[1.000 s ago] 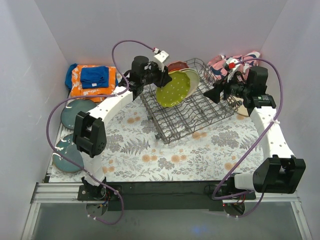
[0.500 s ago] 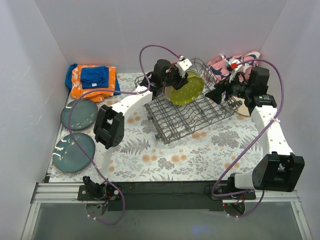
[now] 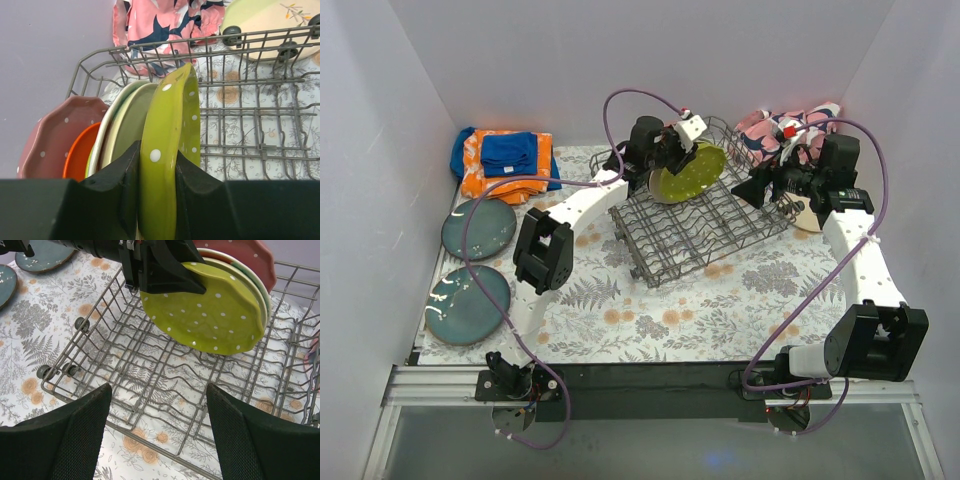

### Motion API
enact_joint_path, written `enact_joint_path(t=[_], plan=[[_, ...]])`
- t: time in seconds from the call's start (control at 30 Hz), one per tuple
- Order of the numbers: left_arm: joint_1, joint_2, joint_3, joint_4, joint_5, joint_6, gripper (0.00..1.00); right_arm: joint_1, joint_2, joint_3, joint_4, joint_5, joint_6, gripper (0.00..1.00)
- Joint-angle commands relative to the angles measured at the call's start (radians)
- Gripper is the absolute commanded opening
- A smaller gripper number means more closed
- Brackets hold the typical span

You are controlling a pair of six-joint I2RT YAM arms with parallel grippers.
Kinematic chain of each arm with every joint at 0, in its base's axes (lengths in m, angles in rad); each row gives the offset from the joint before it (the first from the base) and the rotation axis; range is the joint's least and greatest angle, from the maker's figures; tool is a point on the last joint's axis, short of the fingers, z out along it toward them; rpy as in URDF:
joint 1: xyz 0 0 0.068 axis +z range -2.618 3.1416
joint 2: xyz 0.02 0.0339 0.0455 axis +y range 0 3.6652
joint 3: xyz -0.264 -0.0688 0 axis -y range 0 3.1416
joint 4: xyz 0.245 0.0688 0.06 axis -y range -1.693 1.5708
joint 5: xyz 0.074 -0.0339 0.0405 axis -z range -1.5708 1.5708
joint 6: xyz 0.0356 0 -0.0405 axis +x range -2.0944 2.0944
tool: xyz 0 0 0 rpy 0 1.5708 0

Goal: Load the plates into the dish rack
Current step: Insert the plate into the dish rack

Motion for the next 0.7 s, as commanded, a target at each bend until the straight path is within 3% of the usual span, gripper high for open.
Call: enact_joint_path(t=[0.0,0.67], plan=[[-0.002,-0.057,0.055,0.121,-0.035,0.036,0.00,-0.007,0.005,-0.001,0.018,-0.026,-0.009,0.82],[-0.031,-0.030,-0.027,0.145,-0.052,0.007,0.00,-0.028,0.005,-0.008,0.018,-0.046,-0.011,0.82]])
